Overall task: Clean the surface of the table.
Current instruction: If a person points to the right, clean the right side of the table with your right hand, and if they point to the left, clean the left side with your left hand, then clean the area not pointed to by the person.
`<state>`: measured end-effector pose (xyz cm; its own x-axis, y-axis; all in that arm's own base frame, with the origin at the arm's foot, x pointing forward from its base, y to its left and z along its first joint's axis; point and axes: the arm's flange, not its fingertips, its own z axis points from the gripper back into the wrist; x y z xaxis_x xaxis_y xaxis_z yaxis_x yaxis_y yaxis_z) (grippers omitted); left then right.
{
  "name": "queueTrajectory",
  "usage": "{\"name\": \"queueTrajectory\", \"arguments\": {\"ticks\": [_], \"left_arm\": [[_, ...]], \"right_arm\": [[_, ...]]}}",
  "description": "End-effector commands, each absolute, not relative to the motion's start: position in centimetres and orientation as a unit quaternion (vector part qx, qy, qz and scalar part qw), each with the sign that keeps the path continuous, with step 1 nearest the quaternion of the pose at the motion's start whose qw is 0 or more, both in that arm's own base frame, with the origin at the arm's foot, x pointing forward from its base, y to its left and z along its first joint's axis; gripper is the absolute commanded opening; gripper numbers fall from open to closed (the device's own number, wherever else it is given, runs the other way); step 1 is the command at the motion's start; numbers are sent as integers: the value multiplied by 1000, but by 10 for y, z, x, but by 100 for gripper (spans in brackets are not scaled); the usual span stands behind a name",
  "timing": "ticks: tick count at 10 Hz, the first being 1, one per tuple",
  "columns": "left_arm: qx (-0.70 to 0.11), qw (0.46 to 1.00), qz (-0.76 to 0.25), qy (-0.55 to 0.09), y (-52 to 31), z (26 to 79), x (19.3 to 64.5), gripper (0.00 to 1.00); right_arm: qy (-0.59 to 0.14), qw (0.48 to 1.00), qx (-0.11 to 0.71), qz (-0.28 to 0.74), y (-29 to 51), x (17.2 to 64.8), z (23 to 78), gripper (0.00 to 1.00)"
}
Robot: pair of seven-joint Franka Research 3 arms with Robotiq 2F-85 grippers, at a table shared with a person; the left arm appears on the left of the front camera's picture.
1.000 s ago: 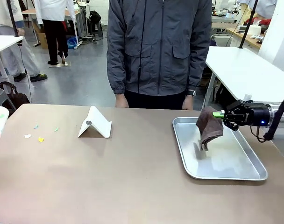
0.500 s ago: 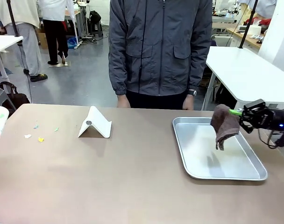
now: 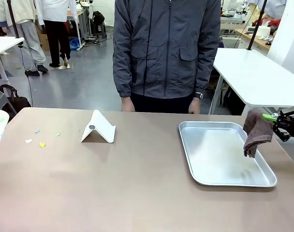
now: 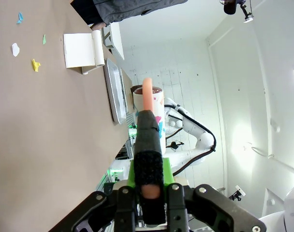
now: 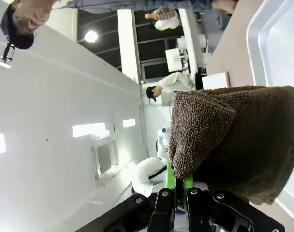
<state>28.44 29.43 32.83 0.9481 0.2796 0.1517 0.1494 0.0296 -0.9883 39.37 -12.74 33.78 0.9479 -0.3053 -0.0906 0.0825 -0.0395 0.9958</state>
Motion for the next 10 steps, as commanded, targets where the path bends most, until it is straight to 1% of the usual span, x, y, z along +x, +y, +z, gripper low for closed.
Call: {"name": "queueTrajectory", "arguments": {"ticks": [1, 10], "left_arm": [[-695, 702, 43, -153, 294, 332, 281, 7], [-695, 702, 43, -153, 294, 332, 281, 7]], "right_arm": [[-78, 688, 709, -135, -125, 397, 340, 6], [-78, 688, 709, -135, -125, 397, 340, 6]]}}
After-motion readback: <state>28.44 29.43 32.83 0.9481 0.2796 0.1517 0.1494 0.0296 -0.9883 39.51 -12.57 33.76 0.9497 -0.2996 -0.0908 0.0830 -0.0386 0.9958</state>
